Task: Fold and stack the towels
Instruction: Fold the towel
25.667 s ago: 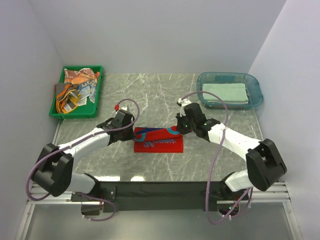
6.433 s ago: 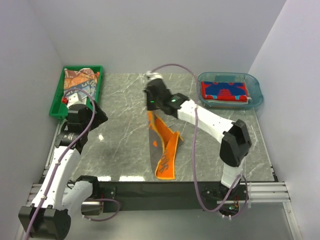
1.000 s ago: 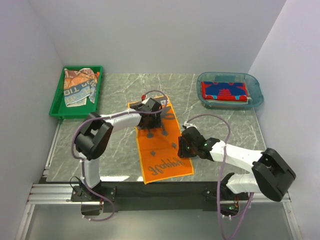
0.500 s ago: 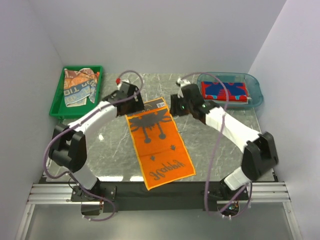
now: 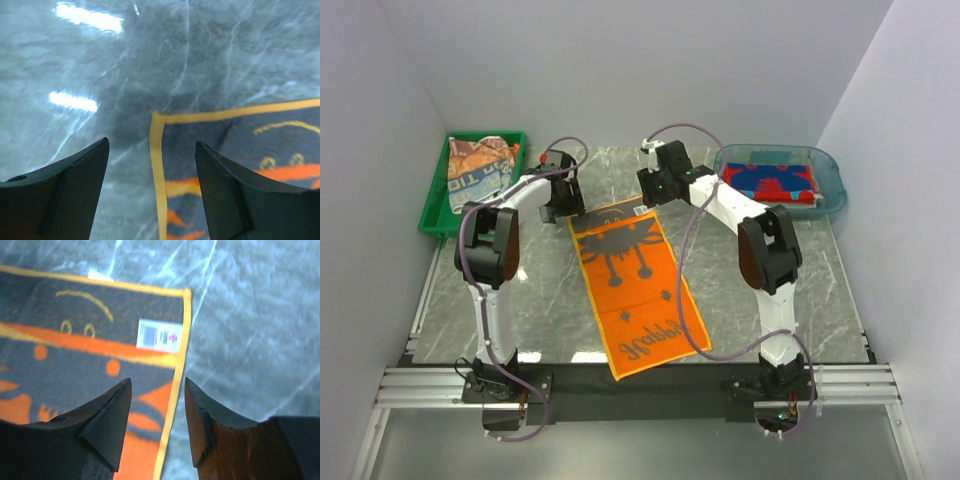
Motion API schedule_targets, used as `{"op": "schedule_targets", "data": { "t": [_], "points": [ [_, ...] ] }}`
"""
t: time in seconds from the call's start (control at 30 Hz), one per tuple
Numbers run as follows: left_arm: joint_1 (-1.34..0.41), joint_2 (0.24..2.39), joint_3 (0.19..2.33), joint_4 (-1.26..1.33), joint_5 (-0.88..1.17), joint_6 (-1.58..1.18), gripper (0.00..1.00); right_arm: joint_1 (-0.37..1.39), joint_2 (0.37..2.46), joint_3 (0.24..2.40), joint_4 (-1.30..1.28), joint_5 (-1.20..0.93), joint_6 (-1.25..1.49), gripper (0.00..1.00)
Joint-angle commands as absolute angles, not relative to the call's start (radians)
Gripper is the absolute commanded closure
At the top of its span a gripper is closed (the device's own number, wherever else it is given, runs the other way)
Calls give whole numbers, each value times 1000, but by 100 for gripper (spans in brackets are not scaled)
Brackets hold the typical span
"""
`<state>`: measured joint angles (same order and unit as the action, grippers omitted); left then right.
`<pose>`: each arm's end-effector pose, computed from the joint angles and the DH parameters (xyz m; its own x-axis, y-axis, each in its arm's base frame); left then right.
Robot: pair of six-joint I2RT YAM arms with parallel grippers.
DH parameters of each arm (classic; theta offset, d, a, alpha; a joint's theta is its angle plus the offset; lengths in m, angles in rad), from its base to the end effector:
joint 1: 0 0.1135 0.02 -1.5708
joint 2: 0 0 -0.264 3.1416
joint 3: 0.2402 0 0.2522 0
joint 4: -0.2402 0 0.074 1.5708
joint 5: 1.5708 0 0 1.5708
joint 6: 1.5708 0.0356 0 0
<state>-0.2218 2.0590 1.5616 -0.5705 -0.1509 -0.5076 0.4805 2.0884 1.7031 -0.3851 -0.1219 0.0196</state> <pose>0.4307 -0.0917 0.1868 -0.8183 -0.3081 -0.4852 -0.2872 0.9504 -0.1192 0.4224 0.2251 0.2303 -0.6280 -0.3054 -0.7158 -0.5240 0.8460 0.0987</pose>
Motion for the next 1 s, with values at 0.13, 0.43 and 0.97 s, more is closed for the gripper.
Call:
{"op": "schedule_targets", "data": {
  "t": [0.13,0.43,0.97],
  "points": [
    [-222,2129,1628,-600,-118,-459,27,471,2224,1908,-417,-130,-34,42],
    [-230,2189,1625,-620,-158,-456,45,471,2356,2054,-449,-138,-9,36],
    [-281,2217,1621,-630,-190,-430,65,472,2509,2243,-561,-41,-23,39]
  ]
}}
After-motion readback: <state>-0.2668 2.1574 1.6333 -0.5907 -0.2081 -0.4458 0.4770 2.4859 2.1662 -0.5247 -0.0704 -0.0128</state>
